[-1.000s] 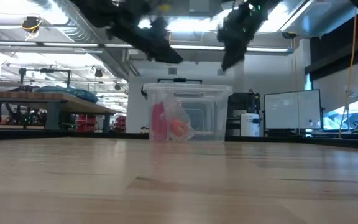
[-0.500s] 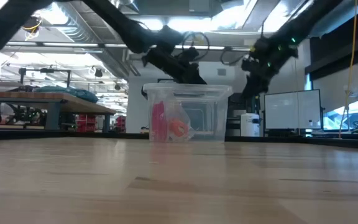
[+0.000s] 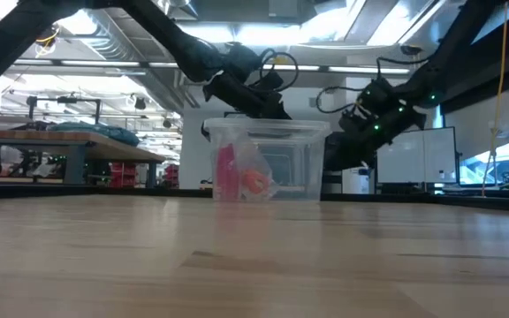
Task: Roll bandage
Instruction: Close the transparent container
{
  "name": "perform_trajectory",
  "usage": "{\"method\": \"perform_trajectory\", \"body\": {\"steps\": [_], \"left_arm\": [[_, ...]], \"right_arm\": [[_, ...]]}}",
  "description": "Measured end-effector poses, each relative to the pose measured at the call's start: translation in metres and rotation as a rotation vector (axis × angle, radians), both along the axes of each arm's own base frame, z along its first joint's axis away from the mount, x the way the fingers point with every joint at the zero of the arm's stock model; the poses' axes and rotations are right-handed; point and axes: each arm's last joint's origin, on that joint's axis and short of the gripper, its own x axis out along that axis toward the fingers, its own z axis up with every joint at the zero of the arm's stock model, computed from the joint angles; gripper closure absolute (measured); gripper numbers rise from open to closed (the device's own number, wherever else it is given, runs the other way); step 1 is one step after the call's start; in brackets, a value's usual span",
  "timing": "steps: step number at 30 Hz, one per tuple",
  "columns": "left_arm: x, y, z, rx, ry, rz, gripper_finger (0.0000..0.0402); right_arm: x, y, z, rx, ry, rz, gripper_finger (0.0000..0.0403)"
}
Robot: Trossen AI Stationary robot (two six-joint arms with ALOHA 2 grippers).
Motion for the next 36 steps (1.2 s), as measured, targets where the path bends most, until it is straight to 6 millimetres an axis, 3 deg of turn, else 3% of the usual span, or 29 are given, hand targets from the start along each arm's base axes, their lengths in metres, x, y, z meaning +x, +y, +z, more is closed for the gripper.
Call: {"method": "perform_trajectory", "body": {"steps": [4, 11, 25, 30, 36], "left_arm": [[0.002, -0.002, 0.000, -0.004, -0.006, -0.005, 0.0245], [0.001, -0.002, -0.001, -0.023, -0.005, 0.003, 0.0245], [0.001, -0.002, -0.002, -0.041, -0.002, 0.010, 0.0245], [0.001, -0.003, -0.003, -0.051, 0.005, 0.011, 0.0245], [0.004, -0.002, -0.019, -0.092, 0.035, 0.012, 0.0245]], "right_arm": [[0.009, -0.002, -0.002, -0.043, -0.065, 0.049, 0.0307], [0.003, -0.005, 0.003, -0.017, -0.147, 0.137, 0.0312], [-0.007, 0.004, 0.031, -0.074, -0.144, 0.127, 0.0383], [0.001, 0.013, 0.038, -0.111, -0.130, 0.121, 0.0390], [0.019, 0.024, 0.041, -0.192, -0.076, 0.122, 0.0394]]}}
